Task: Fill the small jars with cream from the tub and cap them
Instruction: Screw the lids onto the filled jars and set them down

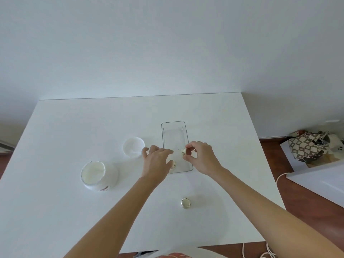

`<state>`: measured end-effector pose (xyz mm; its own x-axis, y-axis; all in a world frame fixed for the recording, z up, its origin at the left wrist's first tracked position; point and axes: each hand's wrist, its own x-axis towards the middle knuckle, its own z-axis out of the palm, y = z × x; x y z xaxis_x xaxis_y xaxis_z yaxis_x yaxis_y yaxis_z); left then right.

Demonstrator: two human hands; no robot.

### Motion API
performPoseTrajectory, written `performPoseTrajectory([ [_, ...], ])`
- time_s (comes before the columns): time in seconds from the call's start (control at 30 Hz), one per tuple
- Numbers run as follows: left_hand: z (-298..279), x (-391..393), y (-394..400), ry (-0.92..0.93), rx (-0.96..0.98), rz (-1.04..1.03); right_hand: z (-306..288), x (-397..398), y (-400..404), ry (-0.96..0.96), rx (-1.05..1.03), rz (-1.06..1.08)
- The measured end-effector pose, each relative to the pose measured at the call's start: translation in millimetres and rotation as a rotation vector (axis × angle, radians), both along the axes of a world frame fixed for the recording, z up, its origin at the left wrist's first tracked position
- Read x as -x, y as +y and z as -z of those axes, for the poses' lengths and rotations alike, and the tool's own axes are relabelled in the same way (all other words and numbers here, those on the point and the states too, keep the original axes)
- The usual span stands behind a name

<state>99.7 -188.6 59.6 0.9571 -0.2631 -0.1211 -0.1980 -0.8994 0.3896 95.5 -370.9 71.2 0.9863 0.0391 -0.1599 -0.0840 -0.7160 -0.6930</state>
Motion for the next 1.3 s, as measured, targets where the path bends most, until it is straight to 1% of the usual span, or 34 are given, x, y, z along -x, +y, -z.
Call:
performPoseTrajectory([
  [0.07, -5.5, 18.7, 6.7, -0.118, 0.152, -0.025, 2.7, -2.9, 0.2, -0.004, 0.077, -0.06],
  [0.1, -5.2, 29.9, 9.4, -0.141, 0.218, -0.008, 3.9, -4.3, 0.6, -0.003, 0.11, -0.099],
  [0.13, -3.6, 42.1, 11.1, -0.14, 0.27, 0.029, 5.3, -5.5, 1.6, -0.004, 0.155, -0.146],
  [0.2, 3.2, 64.2, 11.3, -0.043, 0.317, 0.132, 8.2, -7.6, 5.1, -0.025, 0.315, -0.264],
  [0.3, 19.2, 84.0, 5.6, 0.174, 0.281, 0.221, 12.6, -9.3, 11.0, -0.055, 0.547, -0.399],
  [0.37, 27.6, 89.8, 0.9, 0.234, 0.236, 0.234, 16.6, -9.7, 12.6, -0.064, 0.633, -0.449],
  [0.6, 41.9, 92.1, -4.5, 0.31, 0.153, 0.239, 24.1, -12.7, 15.0, -0.076, 0.759, -0.483],
  [0.8, 44.1, 94.2, -9.0, 0.288, 0.138, 0.292, 30.2, -14.6, 18.5, -0.078, 0.796, -0.463],
  [0.9, 46.2, 96.8, -10.2, 0.278, 0.1, 0.298, 31.3, -13.8, 17.0, -0.087, 0.747, -0.448],
  [0.97, 49.2, 96.7, -9.4, 0.274, 0.096, 0.286, 30.8, -10.3, 12.0, -0.108, 0.599, -0.382],
  [1.03, 49.5, 95.7, -7.3, 0.268, 0.119, 0.27, 26.6, -2.2, 4.5, -0.131, 0.37, -0.252],
  [1.1, 44.0, 94.4, -2.4, 0.264, 0.172, 0.248, 21.2, 9.1, -2.9, -0.111, 0.178, -0.125],
  [1.13, 39.5, 93.2, 1.0, 0.251, 0.21, 0.226, 19.2, 14.3, -5.9, -0.086, 0.125, -0.085],
  [1.23, 23.5, 84.3, 11.6, 0.147, 0.341, 0.125, 18.5, 25.6, -9.2, 0.005, 0.046, -0.018],
  [1.3, 13.9, 70.1, 16.4, 0.056, 0.395, 0.051, 20.5, 30.1, -8.9, 0.039, -0.009, 0.047],
])
